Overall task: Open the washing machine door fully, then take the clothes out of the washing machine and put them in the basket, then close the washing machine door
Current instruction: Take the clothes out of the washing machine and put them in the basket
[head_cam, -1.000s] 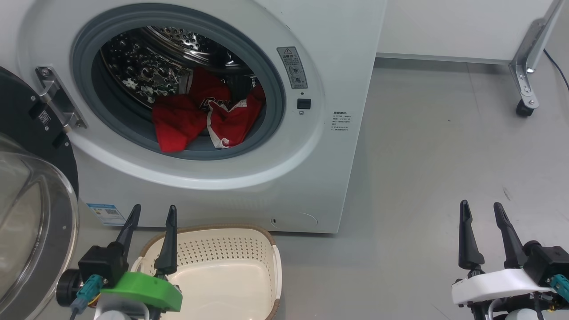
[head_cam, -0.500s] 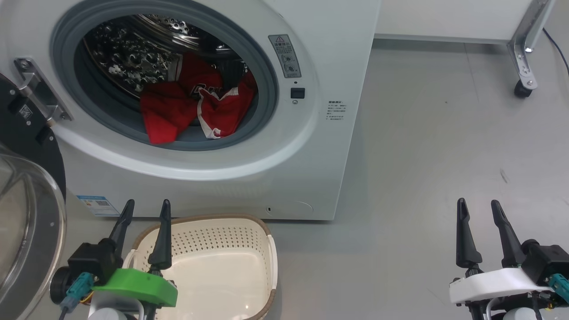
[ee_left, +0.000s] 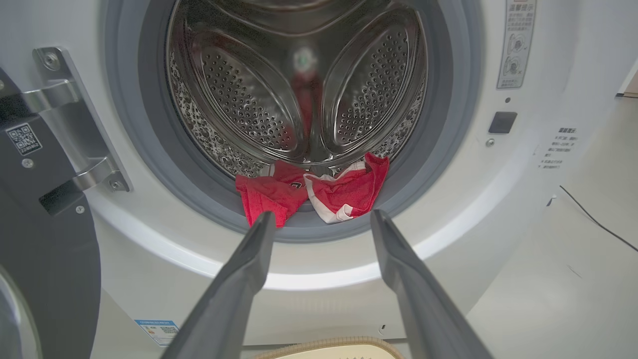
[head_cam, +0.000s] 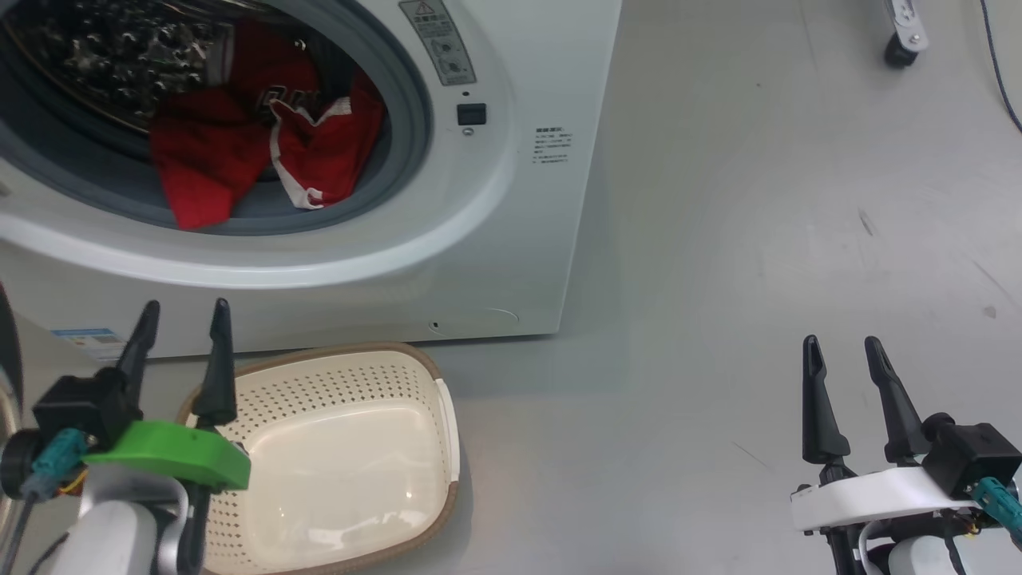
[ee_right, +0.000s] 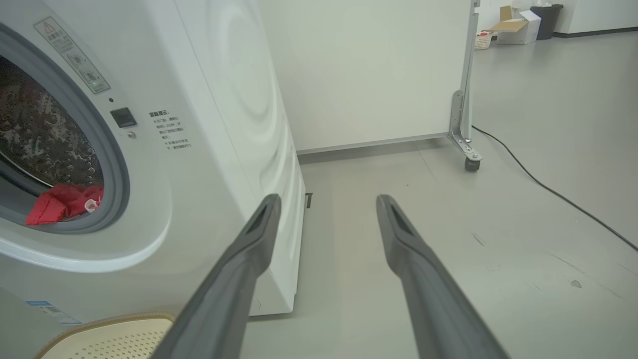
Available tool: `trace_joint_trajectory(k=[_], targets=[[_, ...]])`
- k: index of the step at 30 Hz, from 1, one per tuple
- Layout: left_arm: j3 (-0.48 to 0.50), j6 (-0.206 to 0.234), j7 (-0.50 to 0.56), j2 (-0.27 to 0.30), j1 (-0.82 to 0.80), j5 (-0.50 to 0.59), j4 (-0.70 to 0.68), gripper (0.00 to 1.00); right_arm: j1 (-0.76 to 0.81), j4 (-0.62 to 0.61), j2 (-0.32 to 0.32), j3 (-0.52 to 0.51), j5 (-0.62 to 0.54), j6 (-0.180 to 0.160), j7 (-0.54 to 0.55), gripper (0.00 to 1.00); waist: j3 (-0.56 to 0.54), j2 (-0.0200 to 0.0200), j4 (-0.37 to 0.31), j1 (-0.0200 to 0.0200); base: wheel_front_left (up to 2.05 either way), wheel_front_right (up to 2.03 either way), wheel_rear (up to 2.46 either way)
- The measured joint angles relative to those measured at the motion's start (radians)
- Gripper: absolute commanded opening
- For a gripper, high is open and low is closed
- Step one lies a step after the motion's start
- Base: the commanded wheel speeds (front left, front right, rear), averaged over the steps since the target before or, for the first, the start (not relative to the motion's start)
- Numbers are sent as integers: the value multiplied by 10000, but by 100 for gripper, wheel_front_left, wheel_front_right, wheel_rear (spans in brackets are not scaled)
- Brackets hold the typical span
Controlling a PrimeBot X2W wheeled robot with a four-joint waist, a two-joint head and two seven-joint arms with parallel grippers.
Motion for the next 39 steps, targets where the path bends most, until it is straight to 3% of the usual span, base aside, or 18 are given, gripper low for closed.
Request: trace_joint_trajectory(k=[22,39], targets=[[1400,761,2709,1618,-3057,-395,1423,100,-813,17,159,656,274,8,-13,100,1813,0,-2928,1,0,0,0],[2082,1097,3766,2247,-4407,-631,3045,100,-1094,27,176,1016,815,-107,-13,100,2524,0,-4204,0,0,0,0]])
